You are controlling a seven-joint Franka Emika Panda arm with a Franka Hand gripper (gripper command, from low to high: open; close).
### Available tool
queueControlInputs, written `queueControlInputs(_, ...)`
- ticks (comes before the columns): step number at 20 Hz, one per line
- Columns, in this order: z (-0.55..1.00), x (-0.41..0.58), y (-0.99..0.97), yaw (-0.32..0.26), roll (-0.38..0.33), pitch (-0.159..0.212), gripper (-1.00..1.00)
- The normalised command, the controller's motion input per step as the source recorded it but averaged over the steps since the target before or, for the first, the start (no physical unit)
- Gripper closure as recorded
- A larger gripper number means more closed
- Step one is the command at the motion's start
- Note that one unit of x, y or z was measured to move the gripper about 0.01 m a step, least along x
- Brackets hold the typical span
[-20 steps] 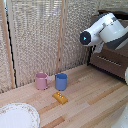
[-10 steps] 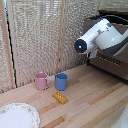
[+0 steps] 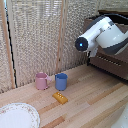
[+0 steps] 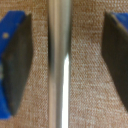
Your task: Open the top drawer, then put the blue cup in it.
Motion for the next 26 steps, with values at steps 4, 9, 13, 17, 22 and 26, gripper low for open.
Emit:
queueControlInputs(4, 0.34, -0.006, 0.52, -0.080, 0.254, -0.012, -1.00)
queueControlInputs(9, 0.26, 0.000, 0.46, -0.149, 0.284, -0.001, -1.00)
queueControlInputs(13, 0.17, 0.000, 0.27, -0.211, 0.309, 0.003, -1.00)
queueControlInputs(17, 0.07, 0.027, 0.15, -0.245, 0.331, 0.045, -1.00)
queueControlInputs(22, 0.01, 0.079, 0.12, -0.246, 0.348, 0.079, -1.00)
queueControlInputs(26, 0.00, 0.119, 0.14, -0.232, 0.359, 0.095, -1.00)
